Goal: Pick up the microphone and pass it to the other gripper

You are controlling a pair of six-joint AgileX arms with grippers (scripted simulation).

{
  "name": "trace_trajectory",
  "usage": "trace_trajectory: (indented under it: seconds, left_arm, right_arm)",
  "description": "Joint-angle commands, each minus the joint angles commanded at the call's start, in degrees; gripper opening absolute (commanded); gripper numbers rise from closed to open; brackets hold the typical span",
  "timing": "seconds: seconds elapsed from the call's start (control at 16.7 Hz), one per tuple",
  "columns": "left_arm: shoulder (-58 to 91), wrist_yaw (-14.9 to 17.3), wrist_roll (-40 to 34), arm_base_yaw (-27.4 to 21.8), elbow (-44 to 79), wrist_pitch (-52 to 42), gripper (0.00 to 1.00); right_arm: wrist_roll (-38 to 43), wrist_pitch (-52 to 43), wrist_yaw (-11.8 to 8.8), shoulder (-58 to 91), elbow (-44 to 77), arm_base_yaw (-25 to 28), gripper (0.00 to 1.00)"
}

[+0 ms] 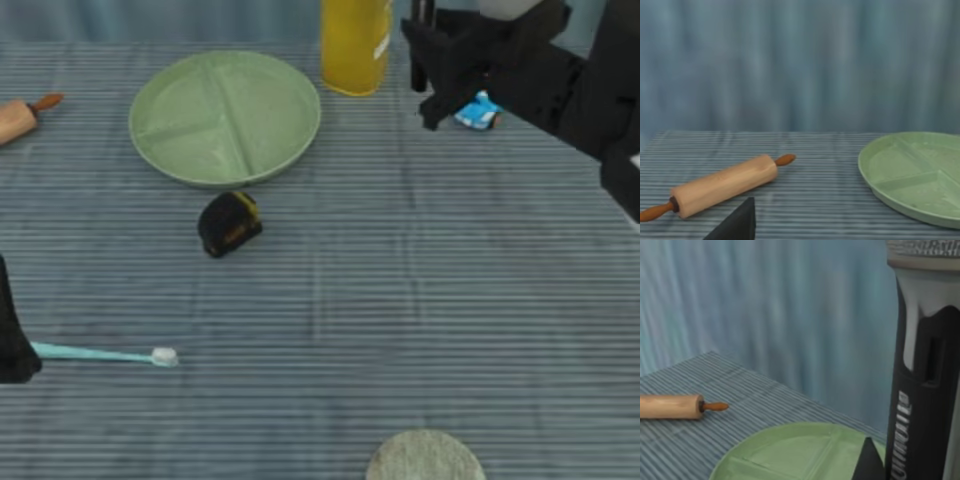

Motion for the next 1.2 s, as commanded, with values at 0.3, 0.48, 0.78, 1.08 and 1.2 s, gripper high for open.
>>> trace_trajectory:
  seconds: [0.3, 0.48, 0.78, 1.08, 1.2]
  left_arm:
    - [0.0, 0.0, 0.0, 0.0, 0.0, 0.0, 1.0]
    - [0.0, 0.0, 0.0, 0.0, 0.0, 0.0, 1.0]
    - [0.0, 0.0, 0.0, 0.0, 0.0, 0.0, 1.0]
    - [0.0, 0.0, 0.0, 0.0, 0.0, 0.0, 1.0]
    - [0.0, 0.0, 0.0, 0.0, 0.0, 0.0, 1.0]
  right_arm:
    - [-0.9, 2.4, -0.9, -1.4, -0.9, -0.1, 0.0]
    - [-0.7, 2.3, -0.7, -1.3, -0.7, 0.4, 0.0]
    - [-0.7, 2.1, 6.5, -7.0, -4.5, 7.7, 0.0]
    - [-0.5, 1.9, 13.8, -13.2, -8.4, 15.5, 0.0]
    - [-0.5, 1.9, 13.9, -13.2, -8.4, 15.6, 0.0]
